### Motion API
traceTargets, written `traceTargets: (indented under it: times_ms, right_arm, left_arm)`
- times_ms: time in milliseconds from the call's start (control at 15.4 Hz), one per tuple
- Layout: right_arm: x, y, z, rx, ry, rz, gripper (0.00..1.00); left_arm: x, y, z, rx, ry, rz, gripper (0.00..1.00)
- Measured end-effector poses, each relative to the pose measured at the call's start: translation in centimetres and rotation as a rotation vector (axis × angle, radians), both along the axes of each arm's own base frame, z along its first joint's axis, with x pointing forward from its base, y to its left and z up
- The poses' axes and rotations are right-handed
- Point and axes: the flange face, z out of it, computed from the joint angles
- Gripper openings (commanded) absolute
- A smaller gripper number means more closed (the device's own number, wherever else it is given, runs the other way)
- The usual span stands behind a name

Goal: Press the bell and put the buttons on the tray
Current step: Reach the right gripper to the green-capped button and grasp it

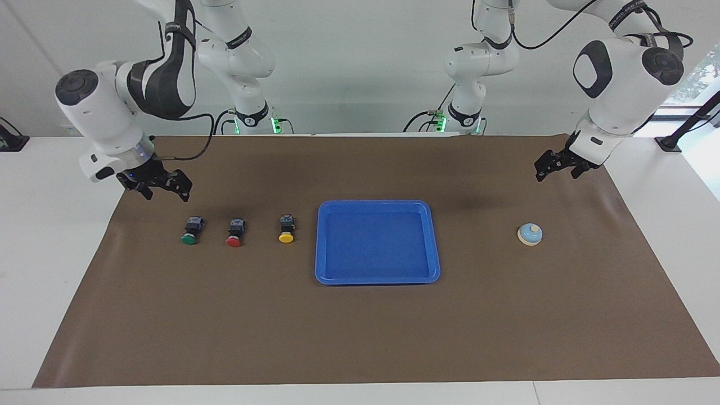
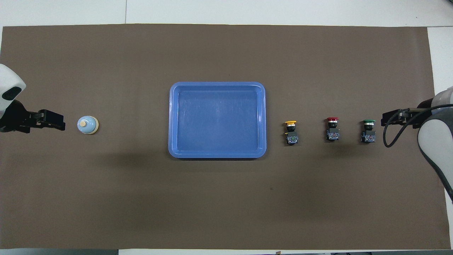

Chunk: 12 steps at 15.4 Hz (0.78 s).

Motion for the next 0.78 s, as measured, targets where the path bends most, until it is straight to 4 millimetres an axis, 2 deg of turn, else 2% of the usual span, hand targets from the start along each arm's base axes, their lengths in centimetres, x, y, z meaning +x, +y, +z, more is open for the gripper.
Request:
traceTargets:
  times_ms: [195,326,651,781]
  right_arm:
    - [-1.8,-0.2,-5.8,0.004,0.003,0.028,1.00]
    - [-2.8,0.2,-8.3,0.002,-0.015,0.046,1.00]
    - [-3.4,0.1,-10.4,0.003,-0.020,0.044,0.99]
    - [-3.4,-0.5,-11.6,0.007,-0.012,0.032,0.90]
  left_arm:
    - [0.0,-0.9,0.0,0.000,0.003,-0.017,1.00]
    - [-0.1,-1.0,0.1,0.000,0.012,-0.018,1.00]
    - [0.0,-0.9,2.5,0.000,0.014,-0.017,1.00]
    - [0.2,-1.0,2.6,-0.001,0.016,-0.018,1.00]
